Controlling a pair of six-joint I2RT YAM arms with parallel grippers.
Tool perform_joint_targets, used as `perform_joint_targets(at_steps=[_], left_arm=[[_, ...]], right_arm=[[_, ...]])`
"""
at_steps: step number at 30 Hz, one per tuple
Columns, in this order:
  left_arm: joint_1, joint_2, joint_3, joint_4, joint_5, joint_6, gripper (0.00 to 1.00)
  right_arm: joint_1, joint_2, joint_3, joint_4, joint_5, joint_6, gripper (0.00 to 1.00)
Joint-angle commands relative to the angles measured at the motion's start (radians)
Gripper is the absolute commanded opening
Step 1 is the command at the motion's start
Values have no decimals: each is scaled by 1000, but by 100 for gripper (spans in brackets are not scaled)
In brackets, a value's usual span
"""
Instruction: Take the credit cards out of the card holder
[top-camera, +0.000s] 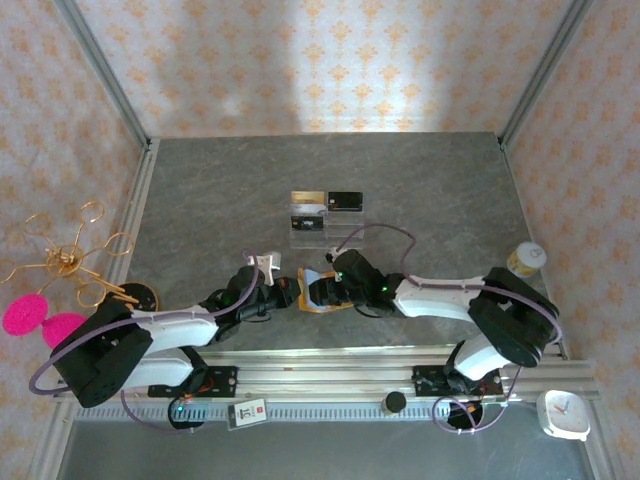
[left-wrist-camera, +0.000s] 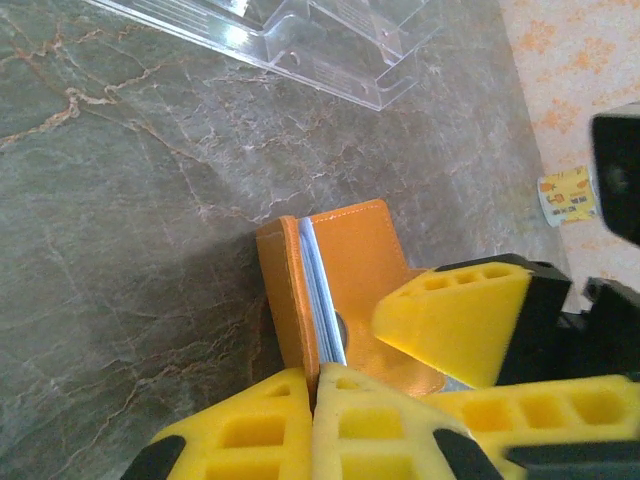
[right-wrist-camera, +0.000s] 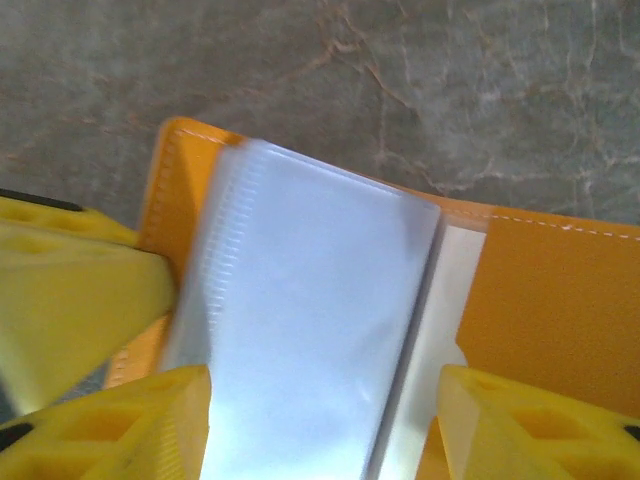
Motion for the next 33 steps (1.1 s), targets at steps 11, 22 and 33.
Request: perform_joint_targets(at_steps=[11, 22, 33], left_arm=[[-3, -7, -3, -6, 0, 43, 0], [-4, -5, 6, -2, 19, 46, 0], [-3, -7, 20, -23, 29, 55, 0]], right_arm=[[-3, 64, 2, -106, 262, 37, 62], [23, -78, -2, 30, 105, -14, 66], [33, 59, 5, 78, 20, -26, 65]])
